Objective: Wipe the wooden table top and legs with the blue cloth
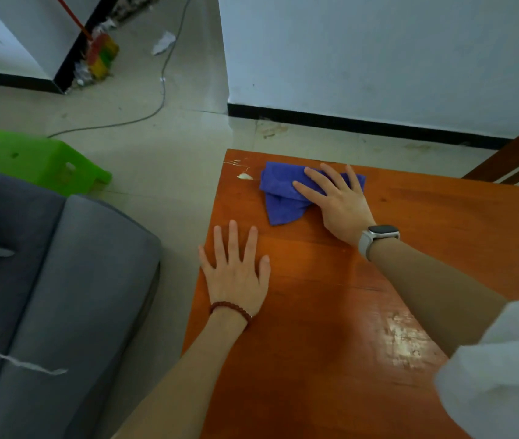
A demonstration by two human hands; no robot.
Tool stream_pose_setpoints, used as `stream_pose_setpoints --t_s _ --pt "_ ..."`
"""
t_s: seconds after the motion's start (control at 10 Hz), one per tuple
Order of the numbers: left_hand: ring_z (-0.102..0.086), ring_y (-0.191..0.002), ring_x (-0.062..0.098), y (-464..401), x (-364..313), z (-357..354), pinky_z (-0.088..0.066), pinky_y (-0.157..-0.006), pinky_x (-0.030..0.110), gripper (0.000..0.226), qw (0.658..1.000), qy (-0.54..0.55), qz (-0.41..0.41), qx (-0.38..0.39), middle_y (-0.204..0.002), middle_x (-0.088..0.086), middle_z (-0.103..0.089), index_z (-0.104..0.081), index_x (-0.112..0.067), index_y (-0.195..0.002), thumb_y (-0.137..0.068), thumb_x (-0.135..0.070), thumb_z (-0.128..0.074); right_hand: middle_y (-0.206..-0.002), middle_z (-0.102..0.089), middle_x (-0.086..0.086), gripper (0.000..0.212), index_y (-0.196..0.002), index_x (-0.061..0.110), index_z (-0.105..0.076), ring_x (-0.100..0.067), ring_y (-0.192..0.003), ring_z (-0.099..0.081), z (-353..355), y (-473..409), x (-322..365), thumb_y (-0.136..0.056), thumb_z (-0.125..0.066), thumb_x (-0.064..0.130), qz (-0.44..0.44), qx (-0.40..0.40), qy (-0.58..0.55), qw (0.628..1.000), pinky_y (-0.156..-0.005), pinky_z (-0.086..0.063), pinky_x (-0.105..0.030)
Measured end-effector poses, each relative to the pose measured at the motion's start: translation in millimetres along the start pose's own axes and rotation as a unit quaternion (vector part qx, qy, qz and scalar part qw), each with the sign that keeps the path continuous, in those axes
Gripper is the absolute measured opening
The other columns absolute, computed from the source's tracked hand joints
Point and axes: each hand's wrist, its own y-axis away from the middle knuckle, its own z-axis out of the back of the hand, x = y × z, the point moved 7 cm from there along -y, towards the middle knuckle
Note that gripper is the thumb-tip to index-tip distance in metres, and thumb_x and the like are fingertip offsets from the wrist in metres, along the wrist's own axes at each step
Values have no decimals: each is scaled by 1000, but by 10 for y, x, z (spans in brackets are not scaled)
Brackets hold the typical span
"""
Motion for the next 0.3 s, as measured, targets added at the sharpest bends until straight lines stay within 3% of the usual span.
stream_pose_setpoints --t_s 0.2,0.3 --pt "-9 -141 33 -10 -6 41 -6 -109 57 66 1000 2 7 -9 -154 8 -14 -17 -30 -143 -83 -54 -7 -156 -2 0 59 -144 38 -2 -27 -143 1 -72 -72 -140 -96 -32 20 49 81 21 995 -114 4 -47" --pt "-10 -141 33 -2 -19 59 -6 -109 57 66 1000 6 11 -18 -154 9 -14 -18 -29 -143 -83 -54 -9 -156 -7 -1 56 -143 38 -1 -26 -143 -3 -46 -56 -140 -89 -14 43 50 67 0 997 -113 5 -48"
